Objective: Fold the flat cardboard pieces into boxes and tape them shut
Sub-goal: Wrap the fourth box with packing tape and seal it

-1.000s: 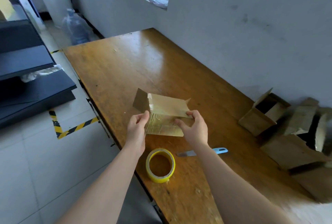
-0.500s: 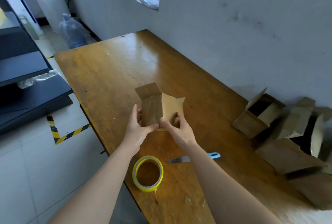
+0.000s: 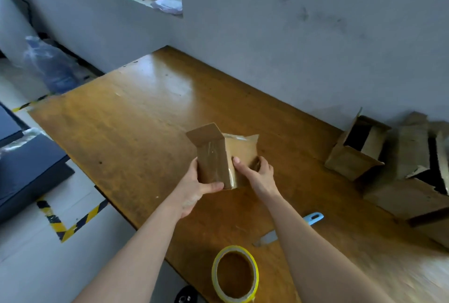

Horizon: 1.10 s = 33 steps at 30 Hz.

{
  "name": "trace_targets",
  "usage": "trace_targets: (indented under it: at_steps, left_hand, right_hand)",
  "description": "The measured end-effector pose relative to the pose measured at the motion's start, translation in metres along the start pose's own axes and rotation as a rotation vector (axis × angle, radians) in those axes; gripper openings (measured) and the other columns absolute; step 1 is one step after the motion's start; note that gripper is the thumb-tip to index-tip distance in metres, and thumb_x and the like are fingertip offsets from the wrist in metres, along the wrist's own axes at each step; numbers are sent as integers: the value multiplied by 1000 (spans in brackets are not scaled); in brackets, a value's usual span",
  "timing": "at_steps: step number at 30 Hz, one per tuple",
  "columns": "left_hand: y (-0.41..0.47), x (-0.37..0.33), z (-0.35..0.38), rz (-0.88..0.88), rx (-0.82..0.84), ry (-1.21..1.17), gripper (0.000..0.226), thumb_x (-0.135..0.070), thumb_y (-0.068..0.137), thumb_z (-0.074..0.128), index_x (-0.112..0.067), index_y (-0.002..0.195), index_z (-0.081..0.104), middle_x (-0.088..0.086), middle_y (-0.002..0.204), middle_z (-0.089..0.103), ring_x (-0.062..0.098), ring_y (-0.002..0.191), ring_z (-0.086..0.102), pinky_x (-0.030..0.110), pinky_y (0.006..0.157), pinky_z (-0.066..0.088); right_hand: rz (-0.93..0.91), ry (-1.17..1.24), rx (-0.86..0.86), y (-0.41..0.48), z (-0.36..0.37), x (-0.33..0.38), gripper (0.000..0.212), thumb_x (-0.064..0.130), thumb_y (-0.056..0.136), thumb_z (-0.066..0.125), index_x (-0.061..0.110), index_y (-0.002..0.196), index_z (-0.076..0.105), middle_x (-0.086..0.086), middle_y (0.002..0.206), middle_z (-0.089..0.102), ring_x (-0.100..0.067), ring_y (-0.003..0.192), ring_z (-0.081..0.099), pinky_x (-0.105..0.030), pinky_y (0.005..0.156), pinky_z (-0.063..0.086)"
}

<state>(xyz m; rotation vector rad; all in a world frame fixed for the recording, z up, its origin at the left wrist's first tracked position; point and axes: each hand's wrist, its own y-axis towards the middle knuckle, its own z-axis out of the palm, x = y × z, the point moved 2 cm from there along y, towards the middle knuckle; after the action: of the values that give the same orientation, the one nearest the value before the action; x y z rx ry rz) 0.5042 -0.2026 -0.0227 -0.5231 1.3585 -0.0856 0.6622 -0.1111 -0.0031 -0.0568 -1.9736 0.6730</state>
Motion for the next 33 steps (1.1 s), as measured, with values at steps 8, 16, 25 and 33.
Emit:
trace_targets:
  at_steps: [8, 16, 25, 33]
  left_hand:
    - [22, -17, -32, 187, -106, 344, 110, -15, 63, 89, -36, 146, 20, -12, 138, 45, 11, 129, 38, 41, 107, 38]
    - [27, -34, -31, 312, -99, 475, 65, -30, 78, 79, -37, 132, 43, -21, 120, 55, 12, 115, 55, 26, 88, 49]
    - [22, -45, 10, 385, 43, 902, 58, -27, 95, 58, -32, 148, 34, 0, 144, 50, 17, 114, 58, 12, 80, 45]
    - [63, -70, 48, 504, 141, 997, 54, -22, 93, 62, -22, 144, 43, 3, 137, 57, 17, 113, 60, 24, 88, 49]
  right_hand:
    - [-90, 147, 73, 0, 30, 29, 71, 36, 90, 59, 28, 152, 26, 1, 153, 36, -18, 132, 40, -26, 102, 35]
    - [-228, -147, -129, -18, 27, 37, 76, 26, 83, 68, 30, 149, 30, -3, 150, 35, -21, 133, 41, -39, 108, 41]
    - [-299, -386, -289, -37, -7, 15, 57, 14, 88, 62, 24, 141, 48, 0, 136, 53, -16, 123, 49, -22, 94, 41]
    - [-202, -381, -408, -11, -46, 22, 39, 9, 84, 64, 23, 120, 64, 1, 123, 60, -15, 107, 56, -20, 74, 46]
